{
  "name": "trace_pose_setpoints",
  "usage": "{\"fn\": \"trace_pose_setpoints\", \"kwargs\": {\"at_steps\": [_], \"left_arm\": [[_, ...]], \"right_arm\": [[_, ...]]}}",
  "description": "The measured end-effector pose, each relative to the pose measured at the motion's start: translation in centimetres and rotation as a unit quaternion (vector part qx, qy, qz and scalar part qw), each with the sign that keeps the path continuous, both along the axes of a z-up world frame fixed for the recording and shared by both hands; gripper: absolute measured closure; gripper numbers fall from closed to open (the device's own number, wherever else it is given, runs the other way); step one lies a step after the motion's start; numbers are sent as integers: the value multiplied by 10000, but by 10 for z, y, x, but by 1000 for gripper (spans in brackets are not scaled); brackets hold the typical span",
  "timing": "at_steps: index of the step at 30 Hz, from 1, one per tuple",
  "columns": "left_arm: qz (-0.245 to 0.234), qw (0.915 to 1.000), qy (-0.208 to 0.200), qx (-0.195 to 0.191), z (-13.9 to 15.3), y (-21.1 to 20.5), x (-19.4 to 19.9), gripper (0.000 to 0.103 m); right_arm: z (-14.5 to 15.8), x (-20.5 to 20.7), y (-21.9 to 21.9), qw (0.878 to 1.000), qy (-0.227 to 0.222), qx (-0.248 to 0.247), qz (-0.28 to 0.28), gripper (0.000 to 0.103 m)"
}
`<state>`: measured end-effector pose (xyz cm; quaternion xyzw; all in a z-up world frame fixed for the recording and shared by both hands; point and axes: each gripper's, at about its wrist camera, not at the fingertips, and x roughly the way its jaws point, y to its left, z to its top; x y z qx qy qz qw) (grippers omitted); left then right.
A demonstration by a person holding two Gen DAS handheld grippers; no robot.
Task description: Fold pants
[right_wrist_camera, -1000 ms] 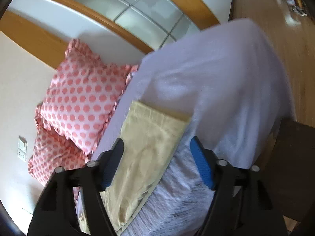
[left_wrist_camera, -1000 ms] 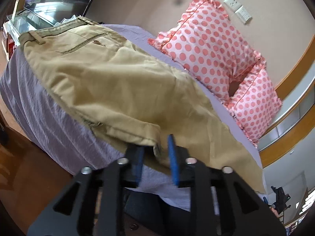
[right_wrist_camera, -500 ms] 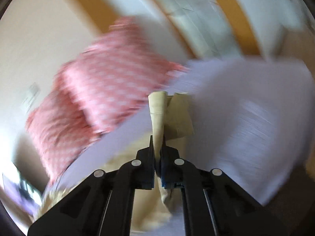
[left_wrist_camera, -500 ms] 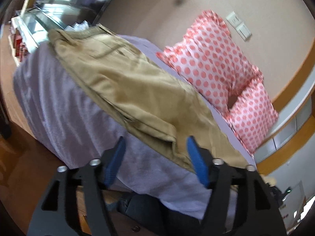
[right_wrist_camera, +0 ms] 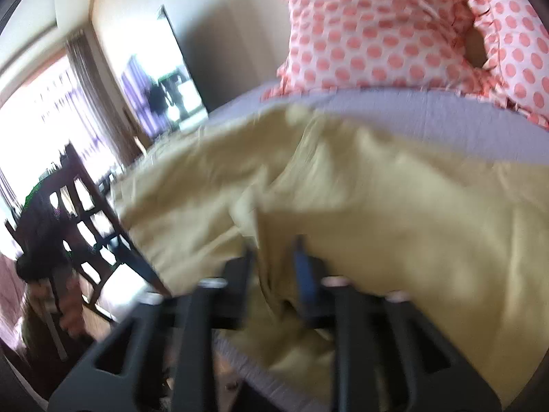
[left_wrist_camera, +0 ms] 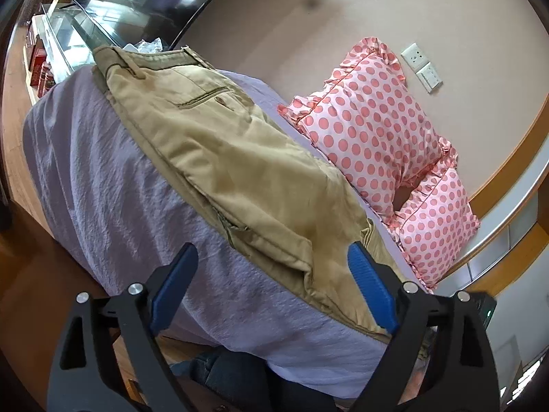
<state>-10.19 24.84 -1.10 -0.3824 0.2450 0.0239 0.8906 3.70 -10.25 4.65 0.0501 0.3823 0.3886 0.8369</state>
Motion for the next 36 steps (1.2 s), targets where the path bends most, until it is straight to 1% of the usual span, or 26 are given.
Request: {"fn": "trace_pose_setpoints", "kwargs": {"at_steps": [1,3,6,9,11,14,16,19,21,23,26,28,29,30,31,32,33,34,35,36], "left_arm": [[-4,10000,-9,-19,-1,1,2,13],[-7,10000,-36,-35,-3,2,7,13],[108,9999,5,13,-2,3,14,13],[310,9994,147,83,0,8,25,13],[444,9986,266,95,2,14,30,12],[523,9977,440,48,5,20,35,11],[564,9973,469,7,7,23,34,11],[659,9970,353,215,18,25,31,11],[647,9965,442,291,19,30,38,11],[645,9969,396,206,20,38,41,11],[734,9966,353,-83,20,56,45,13],[879,9952,312,-297,18,72,45,23],[964,9941,318,-379,17,80,46,26],[1043,9930,314,-459,16,88,46,32],[1162,9913,303,-543,15,99,46,42],[1236,9903,318,-541,15,103,47,50],[1296,9896,372,-496,16,108,49,72],[1406,9880,521,-368,18,111,52,92],[1428,9878,570,-235,22,110,54,92],[1408,9882,594,58,34,103,59,94]], "right_arm": [[1,-4,-4,9999,-41,102,10,32],[7,-10,-14,9994,-131,268,-153,15],[7,-16,-29,9981,-85,541,-298,15],[4,-9,-37,9965,146,691,-438,15],[1,-8,-39,9956,230,774,-470,15],[2,-3,-35,9957,219,778,-462,14],[2,0,-33,9957,223,773,-449,13],[1,1,-34,9955,250,801,-449,13],[0,1,-34,9952,272,830,-450,13],[0,2,-33,9952,274,830,-445,13],[0,1,-34,9951,265,849,-436,13],[0,1,-34,9950,266,866,-431,13],[-1,1,-34,9949,264,873,-426,13],[-1,1,-34,9948,265,887,-419,12],[-1,1,-34,9948,267,897,-406,12],[-1,0,-34,9947,268,908,-396,12],[-1,0,-35,9946,267,931,-381,12],[-1,-1,-36,9944,267,950,-367,12],[-1,-1,-36,9944,271,958,-357,12],[0,-2,-38,9942,271,982,-345,12]]}}
